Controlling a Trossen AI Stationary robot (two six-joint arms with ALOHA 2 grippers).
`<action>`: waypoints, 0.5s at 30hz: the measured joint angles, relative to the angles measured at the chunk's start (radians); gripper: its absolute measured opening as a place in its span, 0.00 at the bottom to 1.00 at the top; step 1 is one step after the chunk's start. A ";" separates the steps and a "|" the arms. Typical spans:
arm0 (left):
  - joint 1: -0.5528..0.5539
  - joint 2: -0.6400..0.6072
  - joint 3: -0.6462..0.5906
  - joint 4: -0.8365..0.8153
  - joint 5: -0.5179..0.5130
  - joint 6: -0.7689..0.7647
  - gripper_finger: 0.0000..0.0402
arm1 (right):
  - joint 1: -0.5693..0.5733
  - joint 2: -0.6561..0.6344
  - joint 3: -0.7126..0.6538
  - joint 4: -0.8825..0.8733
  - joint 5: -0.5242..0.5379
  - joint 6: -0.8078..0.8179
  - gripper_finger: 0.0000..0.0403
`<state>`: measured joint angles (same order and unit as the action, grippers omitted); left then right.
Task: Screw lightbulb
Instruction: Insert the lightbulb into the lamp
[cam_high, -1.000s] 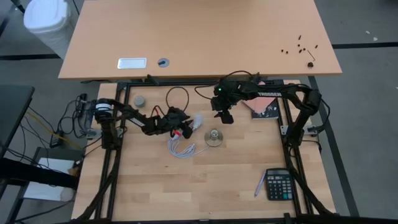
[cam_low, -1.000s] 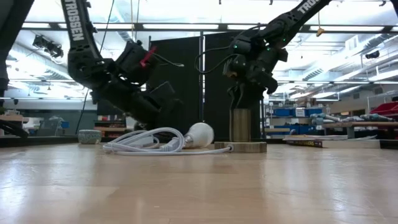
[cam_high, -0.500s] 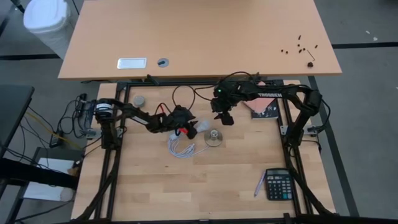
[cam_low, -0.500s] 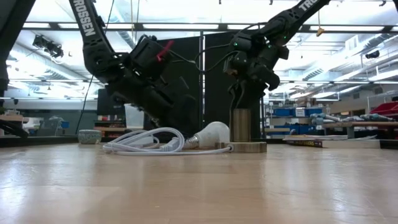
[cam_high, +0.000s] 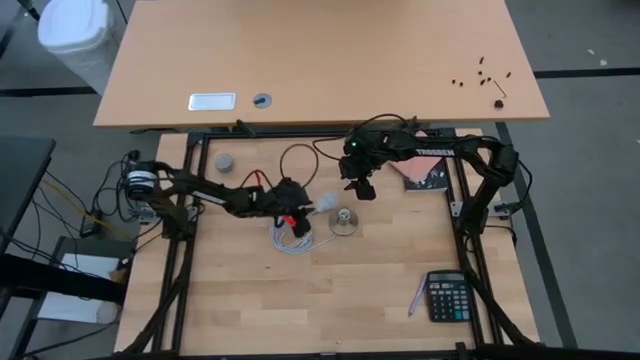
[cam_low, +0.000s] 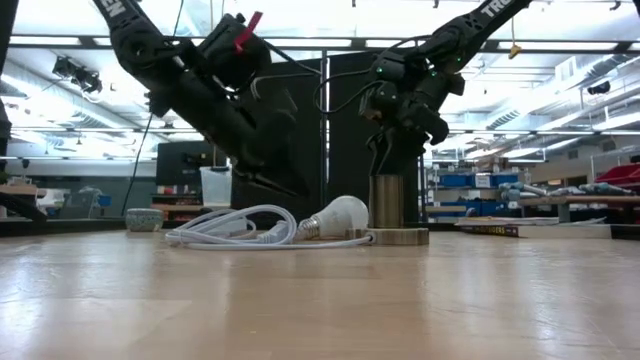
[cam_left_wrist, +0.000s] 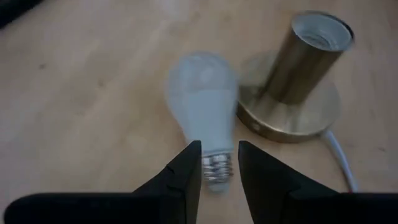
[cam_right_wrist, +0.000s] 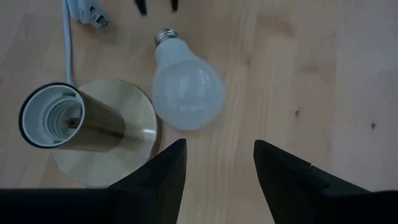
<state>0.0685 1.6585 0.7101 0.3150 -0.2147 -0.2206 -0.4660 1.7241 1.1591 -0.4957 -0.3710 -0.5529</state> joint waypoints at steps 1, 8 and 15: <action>-0.013 0.015 -0.001 -0.001 -0.021 -0.011 0.28 | 0.000 0.000 0.000 0.008 0.000 0.000 0.49; -0.036 0.043 -0.001 0.009 -0.133 -0.050 0.43 | 0.002 0.000 0.000 0.036 -0.026 0.000 0.49; -0.001 0.057 -0.001 0.054 -0.120 -0.052 0.59 | 0.002 0.000 0.000 0.049 -0.028 0.000 0.49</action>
<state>0.0678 1.7151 0.7094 0.3694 -0.3342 -0.2726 -0.4641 1.7241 1.1591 -0.4465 -0.3988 -0.5529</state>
